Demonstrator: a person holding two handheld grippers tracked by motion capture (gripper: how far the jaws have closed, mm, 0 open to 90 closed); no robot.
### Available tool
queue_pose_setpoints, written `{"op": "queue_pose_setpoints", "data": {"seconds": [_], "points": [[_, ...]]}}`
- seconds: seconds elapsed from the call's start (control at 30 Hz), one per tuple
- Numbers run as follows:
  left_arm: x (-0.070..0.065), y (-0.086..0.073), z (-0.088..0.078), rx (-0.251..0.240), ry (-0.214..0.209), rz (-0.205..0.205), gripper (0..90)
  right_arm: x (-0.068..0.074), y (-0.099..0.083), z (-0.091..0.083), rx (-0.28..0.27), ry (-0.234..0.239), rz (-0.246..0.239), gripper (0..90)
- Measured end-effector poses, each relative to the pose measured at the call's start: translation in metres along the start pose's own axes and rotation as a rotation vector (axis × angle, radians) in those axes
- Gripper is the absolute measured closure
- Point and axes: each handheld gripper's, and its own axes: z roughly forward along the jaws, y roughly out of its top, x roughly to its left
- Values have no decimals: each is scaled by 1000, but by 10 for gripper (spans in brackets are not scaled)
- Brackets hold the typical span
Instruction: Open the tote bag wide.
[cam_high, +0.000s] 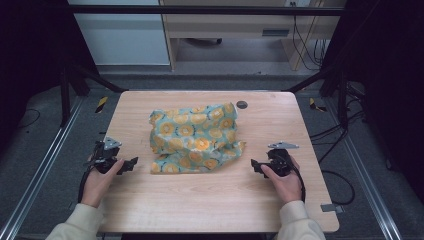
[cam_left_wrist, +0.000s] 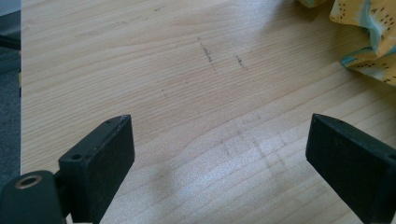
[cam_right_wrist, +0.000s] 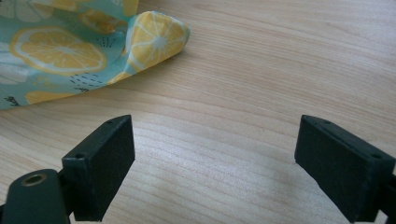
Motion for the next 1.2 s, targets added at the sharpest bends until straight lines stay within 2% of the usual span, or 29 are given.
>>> {"op": "queue_pose_setpoints", "data": {"seconds": [0.33,0.47,0.53,0.7,0.83,1.07,1.2], "points": [[-1,0,0,5,-5,3,80,8,4,-2,-7,19,-31,133],[-2,0,-1,4,5,2,80,16,10,-5,-20,45,-39,126],[-3,-1,-1,5,6,1,82,22,16,-7,-21,54,-61,123],[-6,-1,-1,7,4,7,83,40,37,-8,-17,82,-118,143],[-6,-1,-1,9,4,11,83,52,60,-7,-12,96,-165,164],[-5,-2,-1,7,4,8,84,67,106,-2,-7,114,-215,170],[-5,-1,-1,5,5,7,84,76,124,1,-2,113,-237,171]]}}
